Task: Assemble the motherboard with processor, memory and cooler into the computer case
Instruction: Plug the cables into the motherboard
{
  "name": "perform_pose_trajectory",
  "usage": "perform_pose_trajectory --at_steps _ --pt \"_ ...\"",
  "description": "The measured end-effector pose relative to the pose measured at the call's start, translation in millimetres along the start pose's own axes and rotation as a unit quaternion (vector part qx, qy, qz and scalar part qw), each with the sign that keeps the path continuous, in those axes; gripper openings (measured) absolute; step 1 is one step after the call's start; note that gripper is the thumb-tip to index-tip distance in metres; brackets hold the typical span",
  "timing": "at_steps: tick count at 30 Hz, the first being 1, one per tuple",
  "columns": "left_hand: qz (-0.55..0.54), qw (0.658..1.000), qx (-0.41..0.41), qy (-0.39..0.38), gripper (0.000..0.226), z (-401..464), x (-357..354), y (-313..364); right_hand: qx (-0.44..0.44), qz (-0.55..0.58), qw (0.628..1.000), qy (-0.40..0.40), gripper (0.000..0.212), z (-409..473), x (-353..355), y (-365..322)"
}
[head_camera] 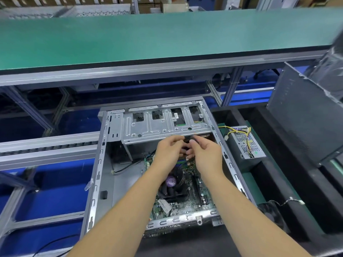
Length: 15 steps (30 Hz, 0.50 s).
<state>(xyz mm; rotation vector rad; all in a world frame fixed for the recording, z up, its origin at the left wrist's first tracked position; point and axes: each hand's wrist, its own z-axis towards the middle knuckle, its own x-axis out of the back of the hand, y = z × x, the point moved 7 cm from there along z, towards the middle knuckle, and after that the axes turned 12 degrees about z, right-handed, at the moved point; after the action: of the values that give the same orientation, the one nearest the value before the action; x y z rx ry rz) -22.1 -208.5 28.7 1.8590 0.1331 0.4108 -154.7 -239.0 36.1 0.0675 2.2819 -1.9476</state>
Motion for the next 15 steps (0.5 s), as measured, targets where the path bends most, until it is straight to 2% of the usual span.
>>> perform_pose_trajectory --at_steps 1,4,9,13,15 --pt "-0.009 1.0 0.001 -0.004 0.015 1 -3 1 -0.032 0.03 0.999 0.006 0.016 -1 1 5" --pt "-0.018 0.999 0.029 -0.003 0.015 2 -12 0 -0.111 0.115 0.986 0.037 0.023 -3 5 18" --pt "0.037 0.999 0.016 0.003 0.017 0 -22 2 -0.154 0.151 0.974 0.071 0.027 -6 7 25" --pt "-0.047 0.997 0.054 -0.018 0.01 -2 -32 0 -0.202 0.274 0.938 0.065 0.035 -7 1 27" --pt "-0.074 0.994 0.071 -0.021 0.008 1 -33 -2 -0.207 0.318 0.924 0.055 0.031 -6 -2 25"
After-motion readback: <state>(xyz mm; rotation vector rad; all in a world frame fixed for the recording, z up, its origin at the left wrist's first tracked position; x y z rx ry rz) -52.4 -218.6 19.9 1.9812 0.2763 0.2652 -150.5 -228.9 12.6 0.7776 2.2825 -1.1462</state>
